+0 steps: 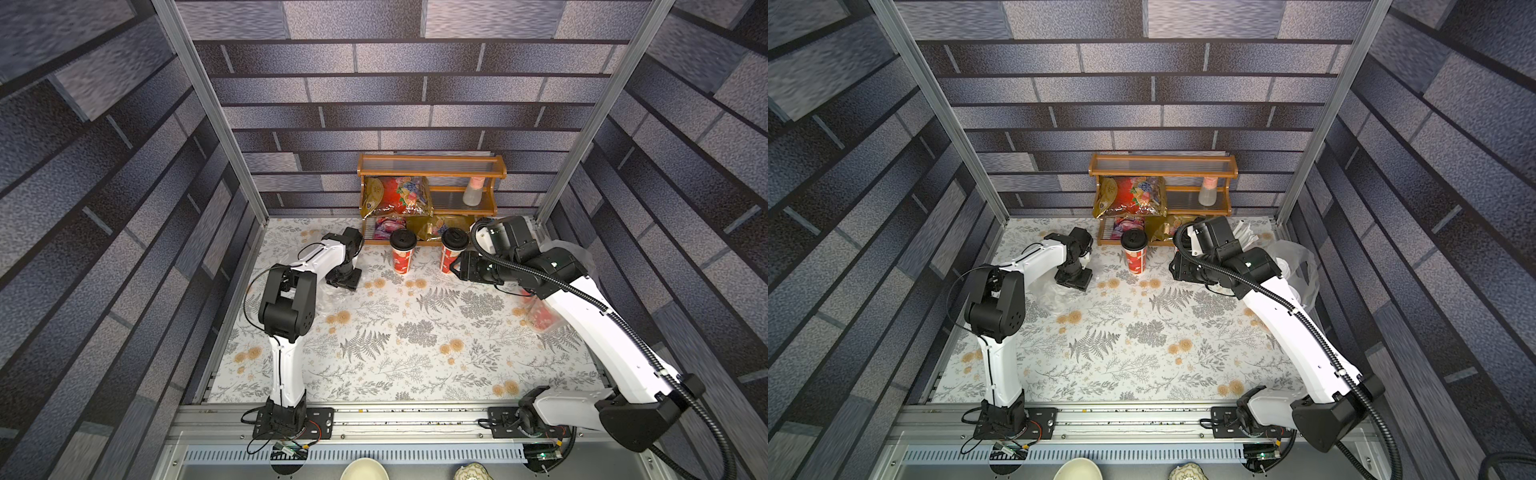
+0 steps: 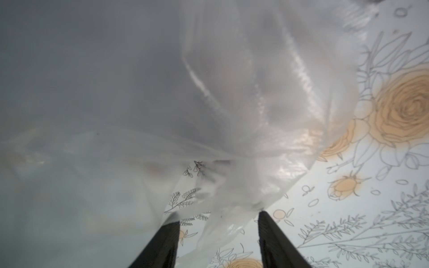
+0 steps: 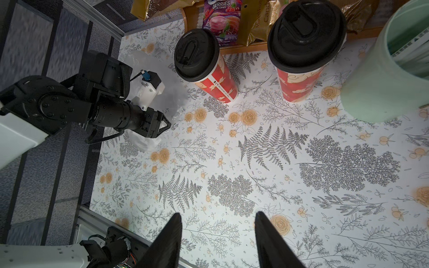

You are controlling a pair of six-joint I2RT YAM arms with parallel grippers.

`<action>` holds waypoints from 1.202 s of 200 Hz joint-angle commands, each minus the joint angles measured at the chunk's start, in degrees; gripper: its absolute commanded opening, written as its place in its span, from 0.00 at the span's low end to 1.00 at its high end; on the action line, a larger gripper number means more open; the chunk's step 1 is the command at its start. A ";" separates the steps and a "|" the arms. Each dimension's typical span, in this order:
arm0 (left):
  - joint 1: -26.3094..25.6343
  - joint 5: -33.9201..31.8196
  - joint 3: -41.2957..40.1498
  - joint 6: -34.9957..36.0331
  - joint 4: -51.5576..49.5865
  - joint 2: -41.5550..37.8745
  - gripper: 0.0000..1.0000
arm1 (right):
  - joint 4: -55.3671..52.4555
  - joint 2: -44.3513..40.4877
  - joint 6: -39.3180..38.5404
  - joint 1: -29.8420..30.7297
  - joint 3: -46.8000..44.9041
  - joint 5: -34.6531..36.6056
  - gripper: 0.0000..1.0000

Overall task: Pack milk tea into plastic carrier bags
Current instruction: Adjust the plastic carrier bag at the center of the board.

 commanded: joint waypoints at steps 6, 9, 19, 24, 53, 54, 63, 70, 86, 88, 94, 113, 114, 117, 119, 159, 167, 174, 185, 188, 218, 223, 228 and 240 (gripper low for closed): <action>0.45 3.40 -1.06 1.16 0.50 -1.00 0.36 | 0.87 -0.78 0.98 0.56 -0.82 0.57 0.52; 0.52 3.78 -1.41 1.14 0.74 -1.24 0.33 | 0.87 -0.74 0.95 0.57 -0.79 0.53 0.52; 0.48 4.48 -2.56 0.61 1.36 -2.40 0.25 | 0.87 -0.57 1.03 0.70 -0.61 0.56 0.52; 0.63 5.21 -3.12 0.30 1.65 -3.08 0.20 | 0.87 -0.47 1.04 0.73 -0.49 0.50 0.52; 1.69 11.16 -6.55 -1.89 3.67 -7.92 0.00 | 1.00 -0.15 1.55 1.58 -0.30 0.58 0.51; 1.70 11.34 -6.67 -1.97 3.78 -8.11 0.00 | 1.02 -0.14 1.55 1.56 -0.28 0.59 0.51; 1.79 12.63 -7.57 -2.67 4.14 -9.88 0.00 | 1.20 0.01 1.88 2.00 -0.35 0.44 0.51; 1.86 13.58 -8.19 -3.44 4.28 -11.34 0.00 | 1.30 0.22 2.13 2.36 -0.51 0.40 0.51; 1.93 16.27 -9.40 -5.08 3.95 -15.05 0.00 | 2.13 0.73 2.83 3.55 -1.11 0.01 0.50; 1.91 16.62 -9.59 -5.41 3.93 -15.58 0.00 | 2.24 0.82 3.03 3.67 -1.11 -0.05 0.50; 1.88 17.68 -9.99 -6.19 3.81 -17.12 0.00 | 2.59 1.08 3.40 4.21 -1.35 -0.12 0.50; 2.14 20.95 -11.44 -8.94 3.16 -22.14 0.00 | 4.61 1.62 4.97 6.19 -2.60 -0.60 0.50; 2.19 21.16 -11.49 -9.06 3.13 -22.39 0.00 | 4.72 1.63 5.02 6.33 -2.70 -0.61 0.50; 2.22 21.72 -11.74 -9.47 2.96 -23.21 0.00 | 5.11 1.75 5.36 6.63 -2.87 -0.77 0.50; 2.23 22.07 -11.85 -9.75 2.85 -23.70 0.00 | 5.44 1.84 5.57 6.81 -3.02 -0.86 0.50; 4.36 29.45 -15.79 -14.87 2.39 -34.36 0.00 | 12.97 4.53 10.03 12.29 -5.41 -3.07 0.50; 5.15 31.17 -16.79 -15.92 2.61 -36.23 0.00 | 14.86 5.32 11.07 13.29 -5.87 -3.76 0.51; 6.01 32.83 -17.76 -16.85 3.03 -38.06 0.00 | 16.66 6.06 11.82 14.11 -6.32 -4.03 0.52; 7.04 35.41 -18.81 -18.26 3.62 -40.37 0.00 | 19.36 7.48 13.54 15.22 -7.02 -4.29 0.54; 7.25 35.96 -19.01 -18.57 3.75 -40.90 0.00 | 20.00 7.90 14.05 15.51 -7.11 -4.29 0.54; 7.52 41.61 -21.33 -22.35 6.46 -44.28 0.00 | 26.52 12.21 20.71 17.70 -7.52 -4.00 0.60; 7.53 42.44 -21.88 -23.09 7.17 -44.63 0.00 | 27.12 13.18 21.84 18.02 -7.08 -3.90 0.61; 7.52 43.01 -22.38 -23.78 8.03 -44.96 0.00 | 27.73 14.11 22.78 18.27 -6.67 -3.97 0.62; 7.55 44.02 -23.68 -25.19 9.77 -46.00 0.00 | 29.50 16.25 24.93 18.79 -6.23 -4.09 0.65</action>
